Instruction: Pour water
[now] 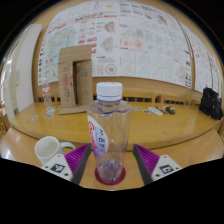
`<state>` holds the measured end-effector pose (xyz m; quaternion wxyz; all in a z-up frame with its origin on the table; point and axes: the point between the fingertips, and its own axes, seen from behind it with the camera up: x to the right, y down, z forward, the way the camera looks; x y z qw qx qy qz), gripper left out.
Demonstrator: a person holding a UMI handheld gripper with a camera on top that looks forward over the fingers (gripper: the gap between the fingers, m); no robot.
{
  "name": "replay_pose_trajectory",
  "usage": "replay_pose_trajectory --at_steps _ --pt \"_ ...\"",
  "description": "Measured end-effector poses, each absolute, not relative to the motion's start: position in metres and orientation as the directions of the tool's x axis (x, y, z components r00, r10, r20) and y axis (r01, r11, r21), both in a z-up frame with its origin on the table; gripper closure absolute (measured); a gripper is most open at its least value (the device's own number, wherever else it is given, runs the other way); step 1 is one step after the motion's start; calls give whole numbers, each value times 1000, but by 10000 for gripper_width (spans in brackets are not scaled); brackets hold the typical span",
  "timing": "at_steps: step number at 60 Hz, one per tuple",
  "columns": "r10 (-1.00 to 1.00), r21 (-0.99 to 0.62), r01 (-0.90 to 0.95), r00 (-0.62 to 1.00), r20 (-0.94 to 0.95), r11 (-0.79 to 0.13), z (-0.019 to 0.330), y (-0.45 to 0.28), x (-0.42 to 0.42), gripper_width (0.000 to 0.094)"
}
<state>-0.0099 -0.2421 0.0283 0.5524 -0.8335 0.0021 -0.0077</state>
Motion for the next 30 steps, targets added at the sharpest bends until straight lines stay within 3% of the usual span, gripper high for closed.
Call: replay_pose_trajectory --at_steps 1,3,7,30 --pt "-17 -916 6 1000 13 -402 27 -245 -9 63" --pt "-30 -909 10 999 24 -417 27 -249 -4 126" --pt "-43 -904 25 998 49 -428 32 -265 -2 69" --pt "-93 -881 25 993 77 -472 116 -451 -32 86"
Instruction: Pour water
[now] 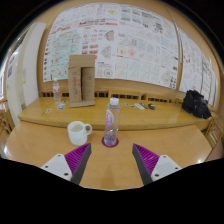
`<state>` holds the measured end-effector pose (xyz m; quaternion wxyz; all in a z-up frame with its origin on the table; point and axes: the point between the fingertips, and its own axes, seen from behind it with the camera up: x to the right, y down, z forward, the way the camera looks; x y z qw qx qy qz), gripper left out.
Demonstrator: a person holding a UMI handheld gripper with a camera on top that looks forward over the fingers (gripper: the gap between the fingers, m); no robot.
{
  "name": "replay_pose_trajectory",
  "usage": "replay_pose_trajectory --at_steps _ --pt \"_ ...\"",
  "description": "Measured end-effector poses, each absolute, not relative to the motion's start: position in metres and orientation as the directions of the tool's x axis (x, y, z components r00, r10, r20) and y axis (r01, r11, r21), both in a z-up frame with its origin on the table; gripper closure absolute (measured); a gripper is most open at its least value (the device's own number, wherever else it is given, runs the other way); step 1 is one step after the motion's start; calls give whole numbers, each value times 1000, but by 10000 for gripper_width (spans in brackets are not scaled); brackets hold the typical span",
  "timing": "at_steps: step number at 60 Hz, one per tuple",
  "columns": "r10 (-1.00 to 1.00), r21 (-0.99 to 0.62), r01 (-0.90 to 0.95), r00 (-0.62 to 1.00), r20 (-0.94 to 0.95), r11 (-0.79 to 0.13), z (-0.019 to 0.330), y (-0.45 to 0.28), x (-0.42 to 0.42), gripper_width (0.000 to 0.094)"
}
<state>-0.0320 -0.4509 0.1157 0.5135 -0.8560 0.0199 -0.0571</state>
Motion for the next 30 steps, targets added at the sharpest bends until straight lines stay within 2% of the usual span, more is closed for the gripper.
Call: replay_pose_trajectory --at_steps 14,30 --pt "-86 -886 61 990 113 -459 157 -569 -62 84" --pt "-101 -889 27 992 82 -457 175 -627 -74 89"
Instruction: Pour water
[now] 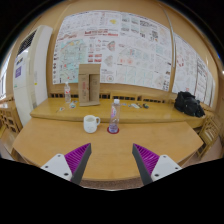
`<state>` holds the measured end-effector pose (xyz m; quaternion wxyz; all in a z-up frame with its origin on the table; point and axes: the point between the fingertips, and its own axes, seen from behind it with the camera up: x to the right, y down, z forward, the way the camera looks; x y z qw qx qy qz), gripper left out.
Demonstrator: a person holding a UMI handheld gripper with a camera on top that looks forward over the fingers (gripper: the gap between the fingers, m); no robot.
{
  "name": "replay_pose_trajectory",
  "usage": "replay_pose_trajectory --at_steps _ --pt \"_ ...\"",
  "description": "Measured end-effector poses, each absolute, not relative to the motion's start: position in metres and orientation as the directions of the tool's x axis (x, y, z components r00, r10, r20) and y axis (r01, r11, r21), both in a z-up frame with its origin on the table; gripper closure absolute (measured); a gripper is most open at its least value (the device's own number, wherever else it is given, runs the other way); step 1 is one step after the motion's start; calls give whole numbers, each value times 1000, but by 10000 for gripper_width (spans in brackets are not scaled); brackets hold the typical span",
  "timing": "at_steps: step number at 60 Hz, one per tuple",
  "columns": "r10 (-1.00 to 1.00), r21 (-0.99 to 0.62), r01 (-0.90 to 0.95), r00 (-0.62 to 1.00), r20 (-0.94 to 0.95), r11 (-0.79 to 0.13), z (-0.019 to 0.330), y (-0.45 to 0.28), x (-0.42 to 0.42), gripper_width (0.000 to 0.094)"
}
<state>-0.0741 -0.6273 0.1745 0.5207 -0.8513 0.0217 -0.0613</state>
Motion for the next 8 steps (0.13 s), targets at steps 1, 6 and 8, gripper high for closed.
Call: replay_pose_trajectory --at_steps 1,6,8 --pt "-101 -889 26 992 80 -457 176 -629 -74 87" --pt "-101 -893 33 991 87 -449 180 -633 -74 87" --pt "-102 -892 33 991 88 -452 180 -635 -74 86"
